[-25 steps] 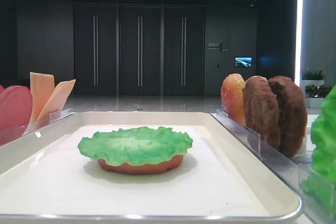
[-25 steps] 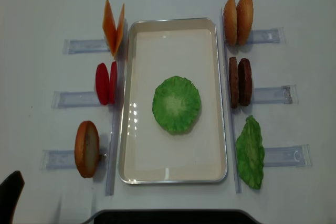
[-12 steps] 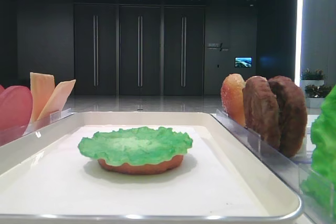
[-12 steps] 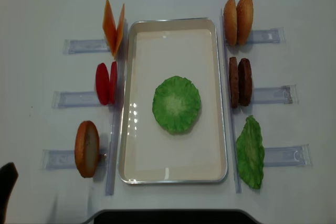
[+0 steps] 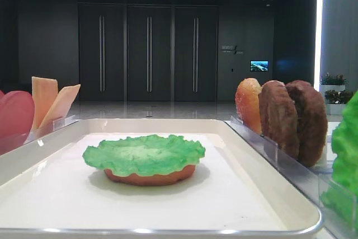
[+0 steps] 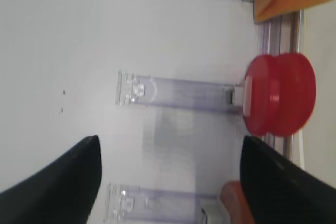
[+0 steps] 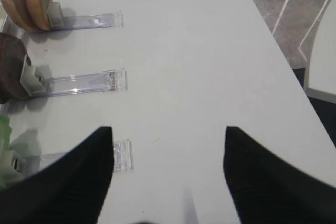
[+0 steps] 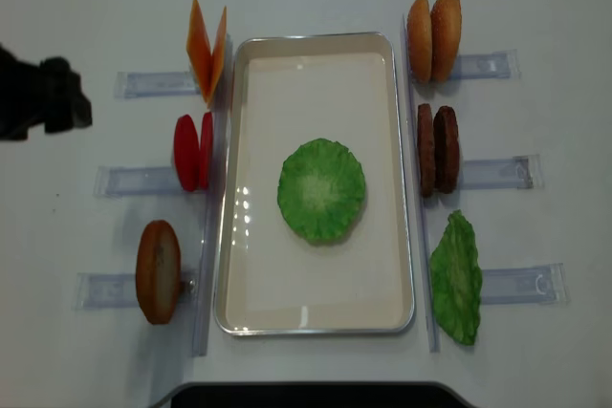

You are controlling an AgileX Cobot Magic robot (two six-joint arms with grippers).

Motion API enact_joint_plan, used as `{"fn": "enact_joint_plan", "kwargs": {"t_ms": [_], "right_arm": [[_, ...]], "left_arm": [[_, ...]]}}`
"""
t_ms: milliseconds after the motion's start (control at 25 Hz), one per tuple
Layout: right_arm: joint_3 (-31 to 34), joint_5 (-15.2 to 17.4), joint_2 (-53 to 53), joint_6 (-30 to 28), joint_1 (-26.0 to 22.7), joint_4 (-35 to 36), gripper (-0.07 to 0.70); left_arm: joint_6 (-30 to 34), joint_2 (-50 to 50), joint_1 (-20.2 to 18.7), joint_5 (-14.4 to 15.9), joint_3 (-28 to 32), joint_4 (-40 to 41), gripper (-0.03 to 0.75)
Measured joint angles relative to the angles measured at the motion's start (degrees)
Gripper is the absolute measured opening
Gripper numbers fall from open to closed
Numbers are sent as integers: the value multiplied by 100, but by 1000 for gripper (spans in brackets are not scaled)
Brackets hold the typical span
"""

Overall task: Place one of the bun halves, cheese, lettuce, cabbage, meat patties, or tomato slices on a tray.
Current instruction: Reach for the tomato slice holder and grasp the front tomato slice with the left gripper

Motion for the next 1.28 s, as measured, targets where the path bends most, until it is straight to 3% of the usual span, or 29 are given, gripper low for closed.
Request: {"fn": "enact_joint_plan", "kwargs": {"t_ms": [240,360,600,800,1280], "right_arm": [[0,0,0,0,0,0,433],[0,0,0,0,0,0,433],[0,0,0,0,0,0,433],[0,0,0,0,0,0,433],[0,0,0,0,0,0,433]], "left_arm": [[246,2022,-60,294,-1703,-11,604],[28,2520,-514,406,-2188,230,595],[-1369,2661,-1979,506,-2329,460,591],[-1983,2661,-2190,869,-2322,405,591],[-2507,2713,-2190,-51,-1671,126,591]]}}
